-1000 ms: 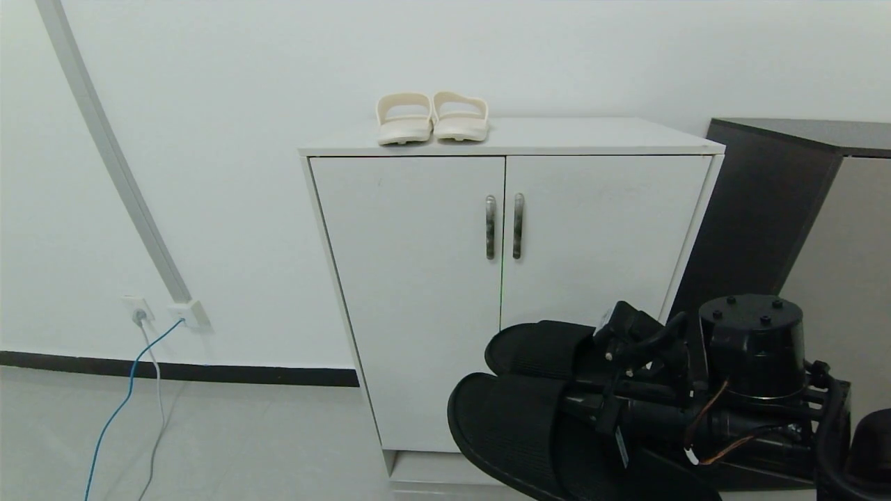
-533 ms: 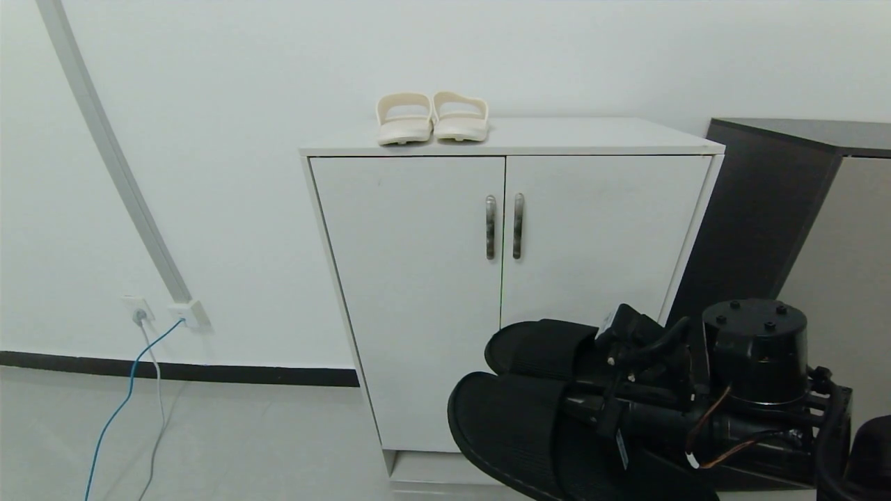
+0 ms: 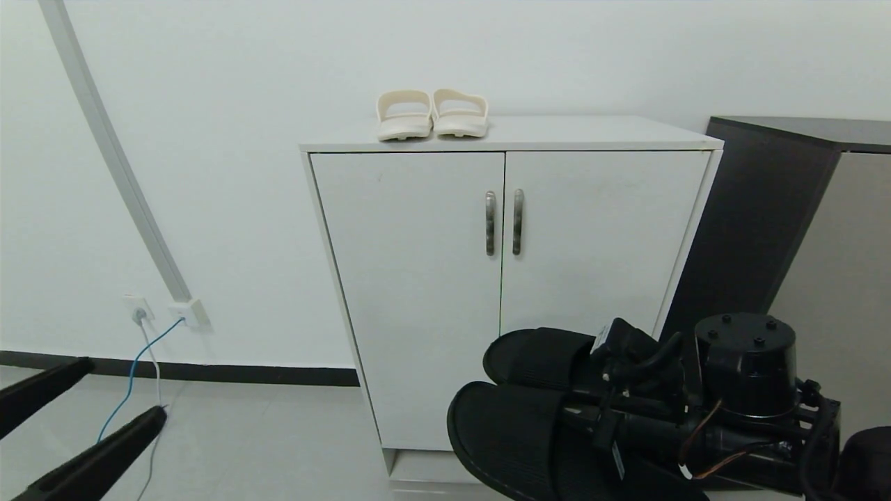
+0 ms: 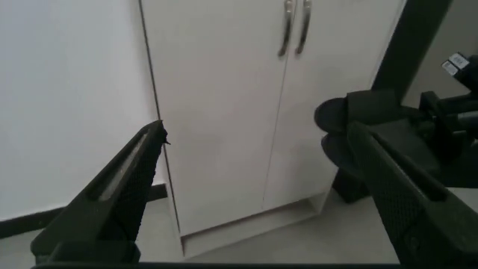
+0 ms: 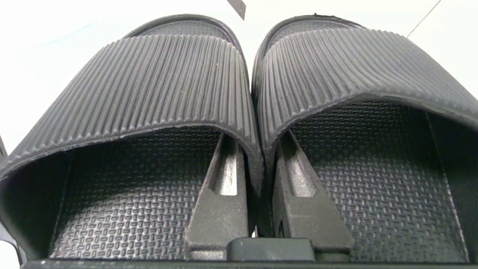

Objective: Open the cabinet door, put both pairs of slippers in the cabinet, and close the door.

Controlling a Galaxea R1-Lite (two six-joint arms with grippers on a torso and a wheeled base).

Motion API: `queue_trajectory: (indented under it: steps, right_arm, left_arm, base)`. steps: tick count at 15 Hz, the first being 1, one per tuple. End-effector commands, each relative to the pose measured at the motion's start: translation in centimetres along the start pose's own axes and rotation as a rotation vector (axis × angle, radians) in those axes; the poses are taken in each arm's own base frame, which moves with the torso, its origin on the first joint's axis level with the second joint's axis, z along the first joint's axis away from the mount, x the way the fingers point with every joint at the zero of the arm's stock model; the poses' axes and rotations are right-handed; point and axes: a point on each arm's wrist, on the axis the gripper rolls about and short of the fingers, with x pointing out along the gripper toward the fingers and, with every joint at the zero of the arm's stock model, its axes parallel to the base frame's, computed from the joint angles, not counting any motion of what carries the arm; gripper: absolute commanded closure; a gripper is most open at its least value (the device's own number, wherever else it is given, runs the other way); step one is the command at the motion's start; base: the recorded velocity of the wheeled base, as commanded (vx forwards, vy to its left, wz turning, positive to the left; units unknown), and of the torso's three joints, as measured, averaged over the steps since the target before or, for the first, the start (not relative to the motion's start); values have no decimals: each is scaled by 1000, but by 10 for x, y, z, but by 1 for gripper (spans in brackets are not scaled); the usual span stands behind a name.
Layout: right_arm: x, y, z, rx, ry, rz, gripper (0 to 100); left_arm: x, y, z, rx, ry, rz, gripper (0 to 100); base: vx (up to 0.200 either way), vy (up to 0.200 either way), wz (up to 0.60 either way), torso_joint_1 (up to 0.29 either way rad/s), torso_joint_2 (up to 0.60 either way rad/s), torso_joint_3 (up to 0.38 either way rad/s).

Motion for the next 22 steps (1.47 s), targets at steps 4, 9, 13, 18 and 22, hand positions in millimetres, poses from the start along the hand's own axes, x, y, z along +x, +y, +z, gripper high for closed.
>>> queue_trajectory:
  steps: [4, 9, 13, 18, 22]
  right_arm:
    - [2, 0, -4, 4, 14, 4, 100]
    - [2, 0, -3, 5, 13, 5, 100]
    - [3, 0, -4, 9, 16, 3, 100]
    - [5, -3, -5, 16, 21, -5, 100]
    - [6, -3, -7, 18, 27, -4, 100]
  left_arm:
    - [80, 3, 7, -28, 98, -197, 0]
    - [132, -13, 28, -25, 104, -319, 0]
    - [181, -28, 36, -25, 115, -393, 0]
    - [254, -49, 60, -120, 37, -456, 0]
    - [300, -69, 55, -200, 45, -504, 0]
  base:
    - [0, 0, 0, 0, 0, 0]
    - [0, 0, 0, 0, 0, 0]
    - [0, 0, 0, 0, 0, 0]
    - [0, 0, 0, 0, 0, 0]
    - [0, 0, 0, 0, 0, 0]
